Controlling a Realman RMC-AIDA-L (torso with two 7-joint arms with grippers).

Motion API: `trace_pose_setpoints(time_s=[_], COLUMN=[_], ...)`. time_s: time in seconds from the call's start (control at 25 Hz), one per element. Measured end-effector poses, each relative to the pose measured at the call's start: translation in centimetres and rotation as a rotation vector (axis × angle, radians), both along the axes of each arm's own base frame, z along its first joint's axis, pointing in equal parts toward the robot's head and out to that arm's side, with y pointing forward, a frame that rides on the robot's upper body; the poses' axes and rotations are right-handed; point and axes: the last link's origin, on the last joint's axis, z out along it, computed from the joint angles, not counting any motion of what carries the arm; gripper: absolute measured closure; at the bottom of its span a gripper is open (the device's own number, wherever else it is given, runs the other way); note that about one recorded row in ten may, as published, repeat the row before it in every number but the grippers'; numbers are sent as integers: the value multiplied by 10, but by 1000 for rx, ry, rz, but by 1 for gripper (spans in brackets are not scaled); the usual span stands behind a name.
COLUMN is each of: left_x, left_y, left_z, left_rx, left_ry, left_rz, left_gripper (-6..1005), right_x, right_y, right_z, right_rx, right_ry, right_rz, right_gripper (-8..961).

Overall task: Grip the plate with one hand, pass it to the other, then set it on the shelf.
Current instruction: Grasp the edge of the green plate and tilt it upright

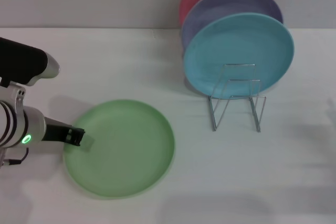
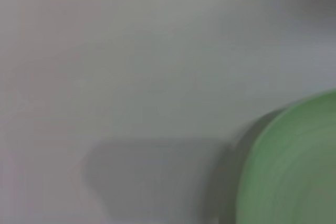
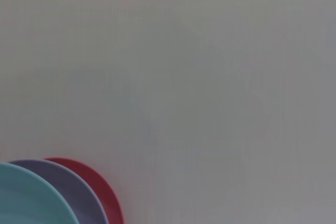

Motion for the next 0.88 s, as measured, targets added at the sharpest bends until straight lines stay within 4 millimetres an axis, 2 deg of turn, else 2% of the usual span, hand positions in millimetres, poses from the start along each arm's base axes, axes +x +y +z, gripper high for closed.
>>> trace_pose_setpoints(time_s=[0.08,0.32,0.56,0.88], left_x=[3,10,13,21], left_y=[1,3,5,5], left_z=[2,5,7,12], left_rx=[7,17,22,50], left_ry=[-1,-3,-5,-17], left_rz=[-15,-53,-77,-114], left_gripper=[784,846,984,984], right_x=[0,-1,-2,-2], right_y=[1,1,2,3], right_z=[0,0,1,2], right_rx=[0,1,4,7], right_ry=[0,0,0,0], right_rz=[1,5,10,11], right_gripper=[127,128,127,127])
